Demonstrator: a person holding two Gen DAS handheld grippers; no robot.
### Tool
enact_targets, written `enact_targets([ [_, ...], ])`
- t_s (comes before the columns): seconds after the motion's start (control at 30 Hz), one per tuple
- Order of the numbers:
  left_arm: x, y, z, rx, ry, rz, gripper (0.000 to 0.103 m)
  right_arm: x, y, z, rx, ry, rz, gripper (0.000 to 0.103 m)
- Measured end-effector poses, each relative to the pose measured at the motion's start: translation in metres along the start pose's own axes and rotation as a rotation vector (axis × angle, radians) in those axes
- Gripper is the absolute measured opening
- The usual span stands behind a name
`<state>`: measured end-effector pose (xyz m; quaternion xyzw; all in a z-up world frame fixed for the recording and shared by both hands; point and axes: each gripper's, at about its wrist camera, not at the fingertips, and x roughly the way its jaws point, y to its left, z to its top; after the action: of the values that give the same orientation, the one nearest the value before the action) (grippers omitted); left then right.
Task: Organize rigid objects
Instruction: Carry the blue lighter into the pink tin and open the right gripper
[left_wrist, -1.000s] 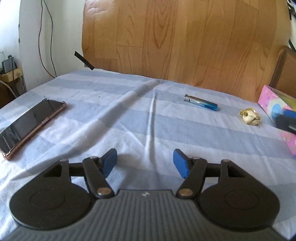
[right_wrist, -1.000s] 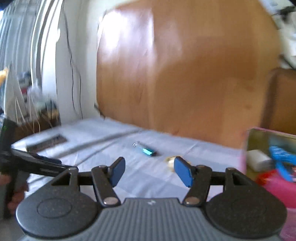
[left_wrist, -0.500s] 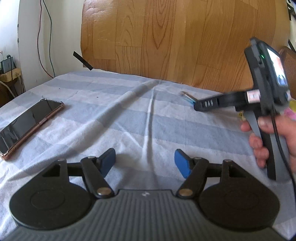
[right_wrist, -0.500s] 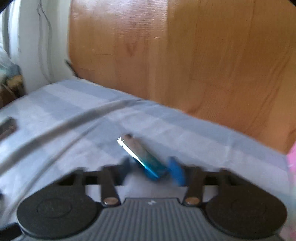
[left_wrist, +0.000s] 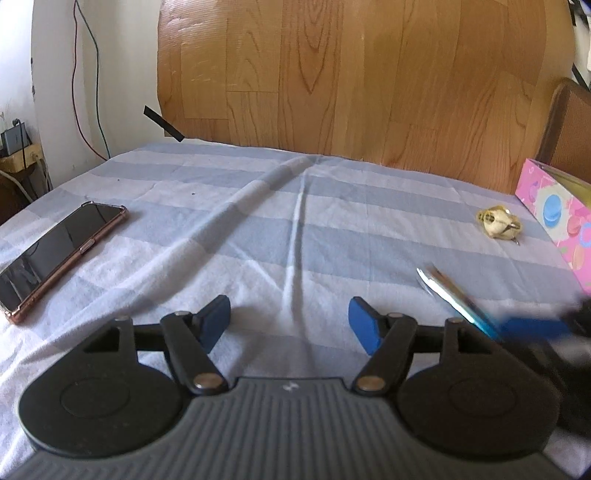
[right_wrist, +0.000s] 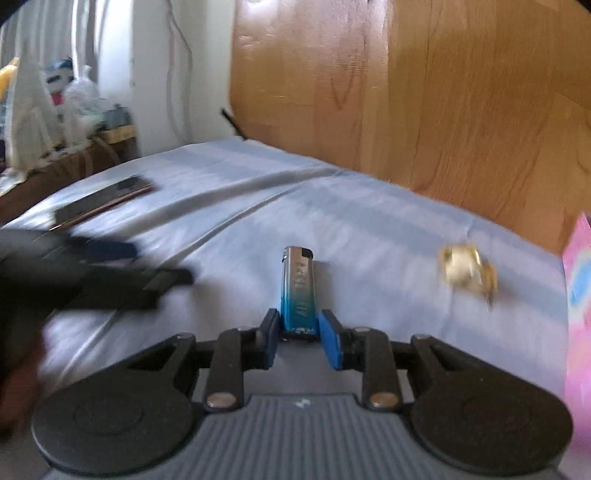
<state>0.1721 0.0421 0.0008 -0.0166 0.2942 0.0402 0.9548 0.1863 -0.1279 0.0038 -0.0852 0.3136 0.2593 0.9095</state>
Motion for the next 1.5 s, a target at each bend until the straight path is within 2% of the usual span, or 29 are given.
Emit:
enact_targets([
  [0.17,-0.004,-0.004,-0.003,0.019,0.002,0.013,0.073,-0.057,-0.002,-0.043,0.099,-0.013,0.030,0.025],
  [0.27,-0.010,-0.007,-0.006,0.020,0.009,0.018,0.073,-0.082,-0.011,-0.062,0.220,-0.036,0.056,0.025],
  [0.33,-0.019,-0.010,-0.010,-0.009,0.024,-0.005,0.073,-0.088,-0.025,-0.068,0.346,-0.043,0.098,0.025],
  [0.4,-0.036,-0.013,-0.012,-0.087,0.033,-0.088,0.073,-0.087,-0.042,-0.072,0.451,-0.045,0.154,0.025],
  [0.47,-0.046,-0.015,-0.013,-0.207,0.098,-0.259,0.073,-0.085,-0.059,-0.076,0.558,-0.041,0.219,0.025],
  [0.53,-0.051,-0.024,-0.012,-0.286,0.168,-0.381,0.073,-0.081,-0.073,-0.083,0.668,-0.040,0.280,0.025],
  [0.6,-0.049,-0.038,-0.011,-0.320,0.242,-0.440,0.073,-0.080,-0.083,-0.088,0.732,-0.050,0.326,0.024],
  [0.67,-0.046,-0.053,-0.011,-0.335,0.290,-0.492,0.073,-0.080,-0.083,-0.088,0.727,-0.053,0.319,0.024],
  [0.73,-0.043,-0.072,-0.010,-0.307,0.309,-0.512,0.062,-0.080,-0.083,-0.087,0.722,-0.056,0.316,0.024],
  [0.77,-0.041,-0.080,-0.010,-0.286,0.313,-0.513,0.038,-0.079,-0.084,-0.088,0.728,-0.059,0.321,0.024],
  [0.8,-0.038,-0.087,-0.011,-0.267,0.319,-0.504,0.021,-0.079,-0.086,-0.088,0.737,-0.065,0.325,0.024],
  [0.83,-0.035,-0.092,-0.012,-0.272,0.318,-0.512,0.020,-0.079,-0.087,-0.089,0.745,-0.073,0.318,0.024],
  [0.9,-0.033,-0.098,-0.013,-0.296,0.307,-0.532,0.018,-0.084,-0.088,-0.090,0.744,-0.087,0.282,0.025],
  [1.0,-0.039,-0.117,0.002,-0.251,0.267,-0.572,0.015,-0.094,-0.092,-0.090,0.715,-0.144,0.238,0.025],
  [1.17,-0.045,-0.166,0.049,-0.170,0.191,-0.679,0.015,-0.127,-0.093,-0.070,0.502,-0.317,-0.004,0.025],
  [1.3,-0.039,-0.224,0.084,-0.080,0.135,-0.718,0.015,-0.139,-0.126,-0.051,0.422,-0.398,-0.167,0.025],
  [1.37,-0.033,-0.252,0.093,-0.023,0.105,-0.716,0.015,-0.139,-0.148,-0.045,0.409,-0.408,-0.225,0.024],
  [1.43,-0.019,-0.280,0.100,0.007,0.112,-0.715,0.016,-0.134,-0.173,-0.040,0.418,-0.403,-0.264,0.024],
  [1.47,-0.011,-0.291,0.101,0.022,0.130,-0.719,0.021,-0.133,-0.185,-0.040,0.419,-0.410,-0.285,0.024],
  [1.5,-0.003,-0.304,0.102,0.047,0.142,-0.705,0.035,-0.129,-0.195,-0.039,0.414,-0.429,-0.329,0.024],
])
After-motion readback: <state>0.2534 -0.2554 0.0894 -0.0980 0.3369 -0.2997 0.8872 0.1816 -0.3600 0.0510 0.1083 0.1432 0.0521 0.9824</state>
